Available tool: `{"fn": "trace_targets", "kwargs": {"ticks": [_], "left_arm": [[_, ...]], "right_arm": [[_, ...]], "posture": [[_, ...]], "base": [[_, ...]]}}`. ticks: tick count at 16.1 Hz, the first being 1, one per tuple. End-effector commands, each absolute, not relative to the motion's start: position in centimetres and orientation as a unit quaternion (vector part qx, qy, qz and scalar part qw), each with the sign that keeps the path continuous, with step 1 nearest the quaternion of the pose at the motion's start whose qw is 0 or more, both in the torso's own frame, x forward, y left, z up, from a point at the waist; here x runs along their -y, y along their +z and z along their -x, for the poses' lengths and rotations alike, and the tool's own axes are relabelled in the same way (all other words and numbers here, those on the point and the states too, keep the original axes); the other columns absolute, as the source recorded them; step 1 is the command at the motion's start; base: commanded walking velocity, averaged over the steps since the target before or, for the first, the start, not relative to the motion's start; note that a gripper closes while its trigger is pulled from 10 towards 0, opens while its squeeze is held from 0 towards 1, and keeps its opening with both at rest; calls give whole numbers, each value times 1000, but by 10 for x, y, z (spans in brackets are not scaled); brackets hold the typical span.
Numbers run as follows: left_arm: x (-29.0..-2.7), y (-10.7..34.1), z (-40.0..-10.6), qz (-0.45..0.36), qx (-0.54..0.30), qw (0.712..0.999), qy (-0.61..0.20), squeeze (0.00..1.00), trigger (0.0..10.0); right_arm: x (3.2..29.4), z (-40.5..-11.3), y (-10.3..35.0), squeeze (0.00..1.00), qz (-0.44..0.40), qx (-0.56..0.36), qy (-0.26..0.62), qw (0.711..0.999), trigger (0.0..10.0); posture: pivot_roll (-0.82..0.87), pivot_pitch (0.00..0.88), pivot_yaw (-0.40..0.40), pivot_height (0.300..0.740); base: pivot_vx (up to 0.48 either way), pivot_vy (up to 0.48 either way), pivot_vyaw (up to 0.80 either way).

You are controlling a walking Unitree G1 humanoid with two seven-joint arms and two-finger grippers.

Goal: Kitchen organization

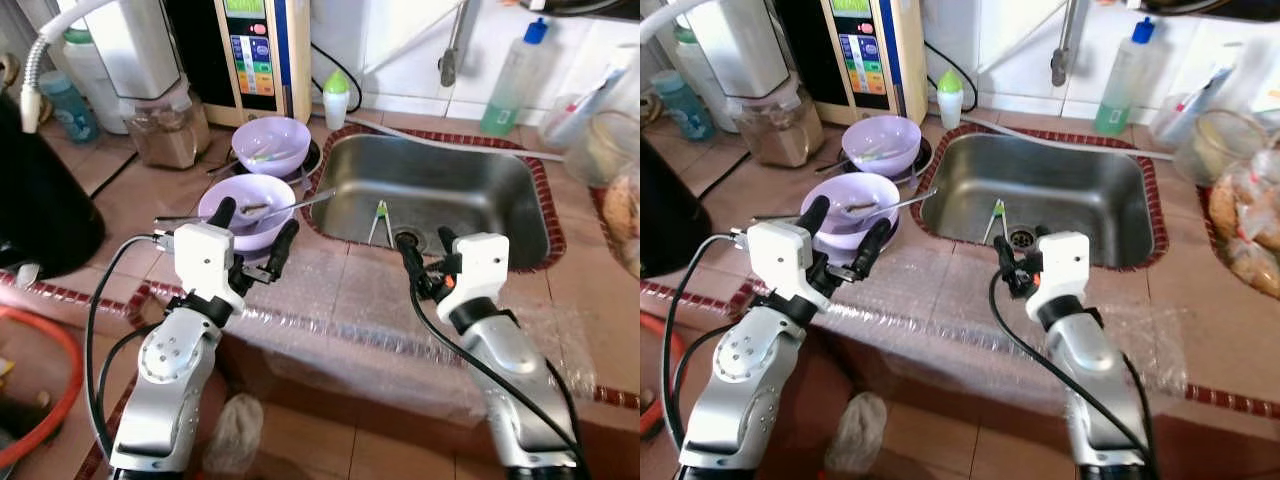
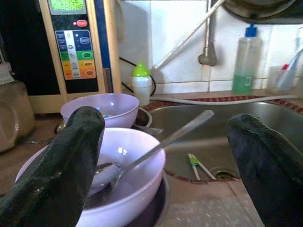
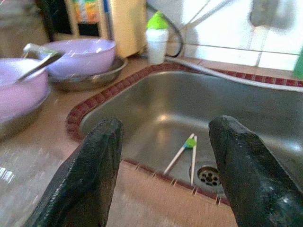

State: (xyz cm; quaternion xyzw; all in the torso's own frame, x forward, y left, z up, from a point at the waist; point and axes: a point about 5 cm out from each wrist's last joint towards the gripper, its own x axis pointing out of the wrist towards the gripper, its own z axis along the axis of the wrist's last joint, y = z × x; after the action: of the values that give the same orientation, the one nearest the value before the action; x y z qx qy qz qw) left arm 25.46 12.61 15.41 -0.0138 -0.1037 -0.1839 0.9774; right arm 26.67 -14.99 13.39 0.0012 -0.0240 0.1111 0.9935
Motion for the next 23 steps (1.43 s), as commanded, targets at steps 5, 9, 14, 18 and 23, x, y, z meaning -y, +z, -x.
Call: {"fn": "trace_targets", "kwargs": {"ticks": [5, 9, 14, 18, 23], "left_arm": [[-126, 152, -252, 8, 100, 979, -179, 0, 10000], [-125, 151, -251, 8, 97, 978, -182, 0, 10000], [-124, 150, -251, 10, 97, 978, -183, 0, 10000], [-121, 147, -247, 15, 90, 979, -184, 0, 10000], [-126, 142, -241, 14, 84, 981, -174, 0, 10000]], "right_arm": [[149, -267, 129, 0, -34, 18, 66, 997, 10000], [149, -269, 131, 0, -46, 21, 60, 997, 10000], [149, -268, 128, 0, -47, 14, 58, 997, 10000], [148, -266, 124, 0, -59, 2, 56, 997, 10000], [145, -263, 113, 0, -67, -24, 54, 996, 10000]], "posture": [[-33, 0, 48, 740], [-32, 0, 43, 740], [-33, 0, 37, 740], [-31, 0, 16, 740], [-23, 0, 14, 740]], "base": [[55, 0, 0], [207, 0, 0], [285, 0, 0], [274, 0, 0], [48, 0, 0]]}}
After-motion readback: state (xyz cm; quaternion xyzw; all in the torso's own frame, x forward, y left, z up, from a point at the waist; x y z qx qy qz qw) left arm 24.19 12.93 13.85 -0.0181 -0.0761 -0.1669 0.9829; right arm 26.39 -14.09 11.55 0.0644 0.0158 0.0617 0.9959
